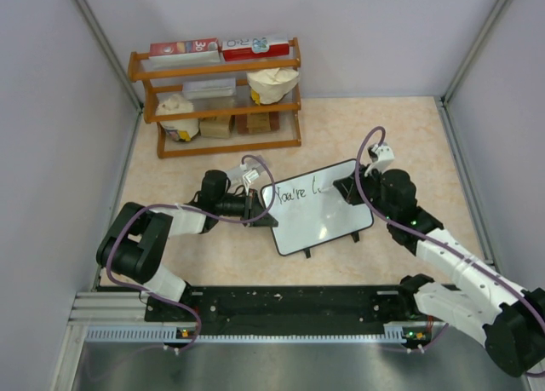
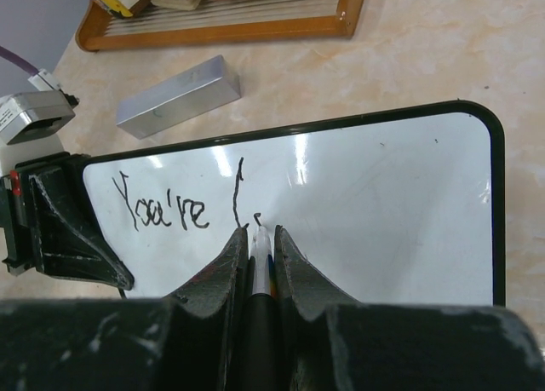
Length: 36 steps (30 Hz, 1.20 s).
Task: Write a sentence on the whiteboard
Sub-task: Write a sentence at the center of the board.
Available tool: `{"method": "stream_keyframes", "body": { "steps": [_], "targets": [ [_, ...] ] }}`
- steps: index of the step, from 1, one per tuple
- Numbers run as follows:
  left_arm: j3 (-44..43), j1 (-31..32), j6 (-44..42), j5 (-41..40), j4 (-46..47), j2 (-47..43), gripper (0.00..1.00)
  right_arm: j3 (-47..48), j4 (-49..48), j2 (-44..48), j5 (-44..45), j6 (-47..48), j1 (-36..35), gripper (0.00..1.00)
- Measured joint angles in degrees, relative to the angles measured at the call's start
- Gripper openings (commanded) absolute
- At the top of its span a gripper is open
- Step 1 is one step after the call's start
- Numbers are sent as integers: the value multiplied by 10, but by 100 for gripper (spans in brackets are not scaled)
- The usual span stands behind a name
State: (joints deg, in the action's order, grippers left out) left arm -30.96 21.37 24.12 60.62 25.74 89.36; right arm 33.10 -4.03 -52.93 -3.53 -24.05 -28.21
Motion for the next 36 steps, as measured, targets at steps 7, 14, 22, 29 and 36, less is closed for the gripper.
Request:
{"method": "stream_keyframes", "body": {
  "steps": [7,14,22,29,36],
  "targets": [
    [0,0,0,0,0,0,0,0,11,4,9,4,0,0],
    [0,0,0,0,0,0,0,0,10,5,26,-1,0,0],
    [0,0,0,0,0,0,0,16,4,-9,29,-7,0,0],
    [0,0,0,0,0,0,0,18,2,-13,30,-10,0,0],
    [0,0,1,0,0,0,0,19,-6,-20,14,-10,0,0]
  ]
}}
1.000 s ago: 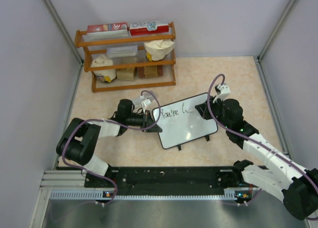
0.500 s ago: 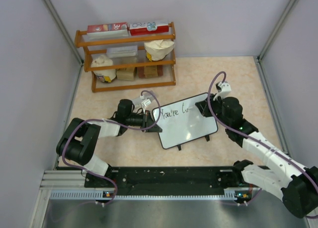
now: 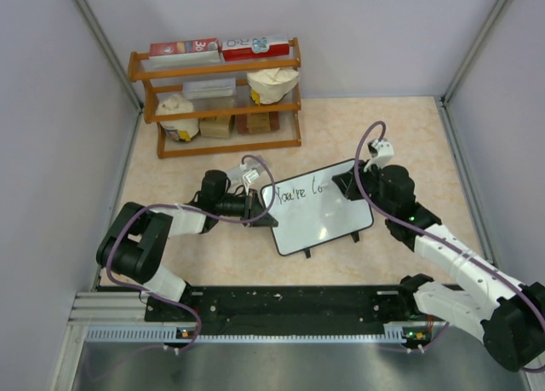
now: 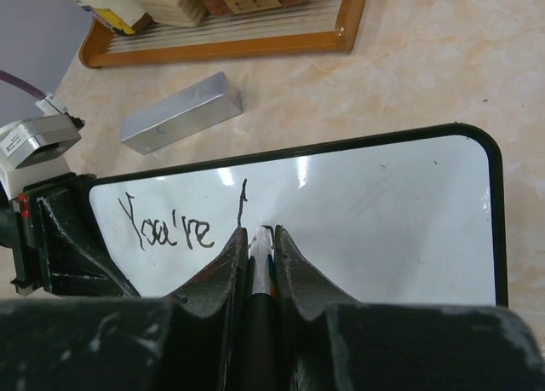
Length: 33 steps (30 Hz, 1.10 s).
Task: Write a sentence on the whiteboard
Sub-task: Write a sentence at the center of the board.
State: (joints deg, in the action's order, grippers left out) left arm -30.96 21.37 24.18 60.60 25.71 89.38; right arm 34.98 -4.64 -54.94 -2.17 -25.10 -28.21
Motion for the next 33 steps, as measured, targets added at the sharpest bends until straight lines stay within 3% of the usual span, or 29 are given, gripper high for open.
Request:
{"method": "stream_keyframes", "body": {
  "steps": [18,33],
  "targets": [
    [0,0,-1,0,1,0,0,0,8,48,-2,0,0,0],
    [0,0,-1,0,1,0,0,0,8,20,8,0,10,0]
  ]
}}
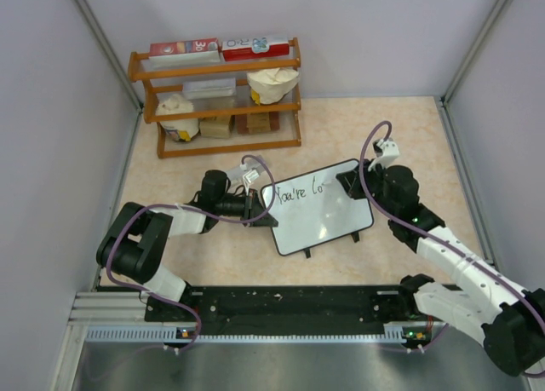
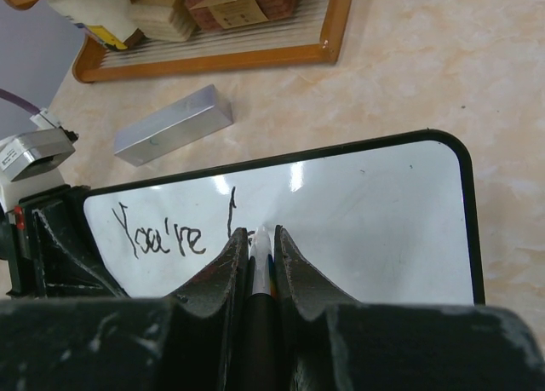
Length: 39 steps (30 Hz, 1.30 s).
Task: Write a sentence on the whiteboard
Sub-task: Write a sentence at the center of the board.
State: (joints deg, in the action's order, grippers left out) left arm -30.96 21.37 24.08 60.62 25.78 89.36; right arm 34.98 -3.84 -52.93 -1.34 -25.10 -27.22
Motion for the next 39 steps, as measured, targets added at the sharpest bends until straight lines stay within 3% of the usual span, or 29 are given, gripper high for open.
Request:
{"method": "stream_keyframes", "body": {
  "steps": [39],
  "targets": [
    [0,0,2,-1,-1,0,0,-35,-8,16,-3,-2,5,0]
  ]
}}
